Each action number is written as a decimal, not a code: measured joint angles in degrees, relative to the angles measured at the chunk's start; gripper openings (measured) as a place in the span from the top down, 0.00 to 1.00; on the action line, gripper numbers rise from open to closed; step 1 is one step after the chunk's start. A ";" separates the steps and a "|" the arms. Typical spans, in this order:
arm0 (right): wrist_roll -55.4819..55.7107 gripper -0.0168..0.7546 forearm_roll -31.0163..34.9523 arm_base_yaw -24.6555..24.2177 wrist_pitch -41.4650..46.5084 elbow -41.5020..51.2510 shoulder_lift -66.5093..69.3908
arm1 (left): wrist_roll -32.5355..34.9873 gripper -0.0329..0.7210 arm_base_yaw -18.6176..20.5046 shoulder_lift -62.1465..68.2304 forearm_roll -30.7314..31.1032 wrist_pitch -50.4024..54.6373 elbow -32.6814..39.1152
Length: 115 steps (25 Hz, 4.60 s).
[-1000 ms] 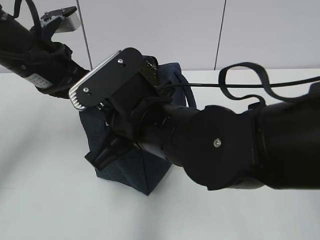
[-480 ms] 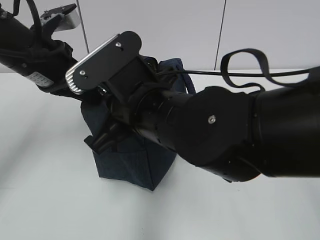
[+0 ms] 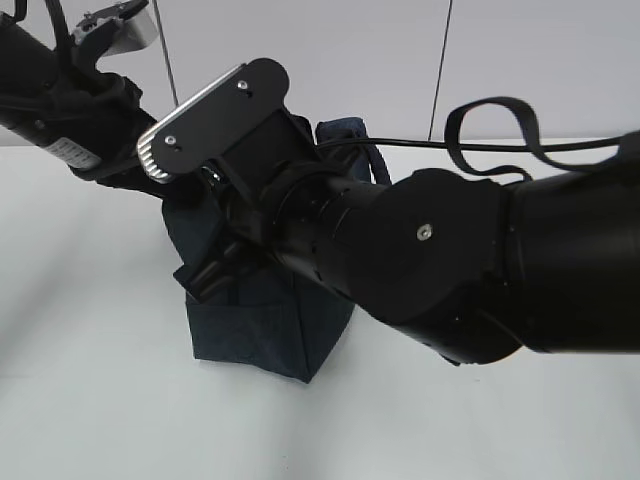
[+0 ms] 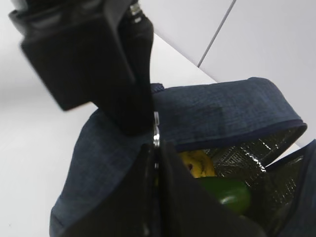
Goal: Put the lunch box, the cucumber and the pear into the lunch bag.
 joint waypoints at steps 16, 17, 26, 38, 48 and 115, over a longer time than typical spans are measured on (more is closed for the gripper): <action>-0.23 0.98 1.12 0.00 4.81 -0.12 -0.21 | 0.29 0.55 0.05 -0.32 0.32 1.57 0.00; -0.23 0.98 1.12 0.00 4.81 -0.12 -0.21 | 0.33 0.51 0.13 -0.32 0.69 1.64 0.00; -1.23 0.98 1.24 0.00 4.94 -0.12 -0.57 | 0.35 0.42 0.62 -2.59 3.24 3.29 0.00; -1.48 0.98 1.24 0.00 4.94 -0.12 -0.57 | 0.40 0.59 0.51 -3.24 2.85 4.71 0.53; -1.48 0.98 1.24 0.00 4.94 -0.12 -0.57 | 3.47 0.60 0.37 -1.66 -0.73 2.59 2.82; -6.82 0.98 -0.10 -7.88 -5.07 -4.94 2.14 | 4.47 0.95 0.32 0.16 -1.74 4.68 3.04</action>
